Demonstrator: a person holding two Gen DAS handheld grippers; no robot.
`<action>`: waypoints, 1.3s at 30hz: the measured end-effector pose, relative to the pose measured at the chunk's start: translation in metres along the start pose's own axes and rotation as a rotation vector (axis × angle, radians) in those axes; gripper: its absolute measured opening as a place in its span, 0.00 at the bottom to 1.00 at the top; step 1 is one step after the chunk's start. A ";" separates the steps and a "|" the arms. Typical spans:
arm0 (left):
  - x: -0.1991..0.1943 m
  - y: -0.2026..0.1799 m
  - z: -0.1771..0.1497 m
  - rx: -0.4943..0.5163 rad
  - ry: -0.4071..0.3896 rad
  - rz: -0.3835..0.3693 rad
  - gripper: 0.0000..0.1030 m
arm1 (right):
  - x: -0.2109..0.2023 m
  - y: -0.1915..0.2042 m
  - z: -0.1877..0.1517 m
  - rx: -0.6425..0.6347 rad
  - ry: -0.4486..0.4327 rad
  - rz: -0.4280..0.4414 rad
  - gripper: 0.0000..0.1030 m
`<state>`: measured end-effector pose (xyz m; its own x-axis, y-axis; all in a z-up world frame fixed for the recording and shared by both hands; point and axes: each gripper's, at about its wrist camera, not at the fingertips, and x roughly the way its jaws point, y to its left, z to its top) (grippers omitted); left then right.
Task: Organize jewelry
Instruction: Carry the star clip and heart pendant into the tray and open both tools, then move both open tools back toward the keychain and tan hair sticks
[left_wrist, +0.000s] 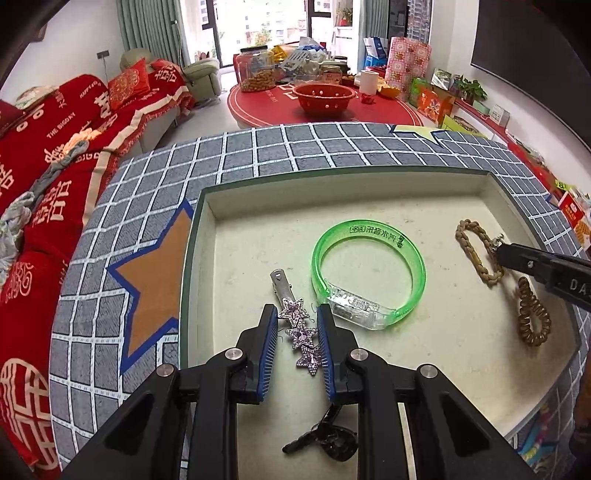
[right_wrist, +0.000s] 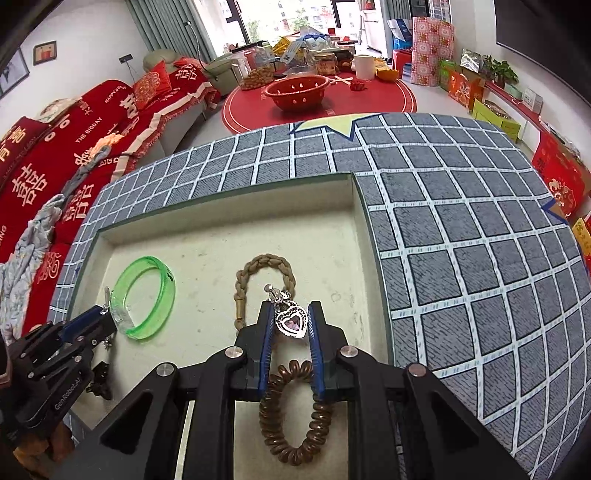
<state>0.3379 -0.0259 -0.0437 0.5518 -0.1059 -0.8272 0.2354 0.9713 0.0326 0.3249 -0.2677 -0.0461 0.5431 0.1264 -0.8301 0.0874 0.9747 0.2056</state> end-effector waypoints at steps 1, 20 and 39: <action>0.000 -0.001 0.000 0.006 -0.004 0.006 0.34 | 0.001 0.002 0.000 -0.008 -0.004 -0.009 0.19; -0.018 -0.013 -0.002 0.022 -0.060 0.072 0.34 | -0.019 0.003 -0.004 0.031 -0.040 0.060 0.61; -0.056 -0.010 -0.007 -0.007 -0.119 0.055 0.82 | -0.055 0.015 -0.014 0.034 -0.083 0.078 0.72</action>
<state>0.2992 -0.0284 -0.0020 0.6544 -0.0768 -0.7522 0.1967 0.9779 0.0713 0.2850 -0.2570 -0.0044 0.6161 0.1850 -0.7656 0.0695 0.9555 0.2868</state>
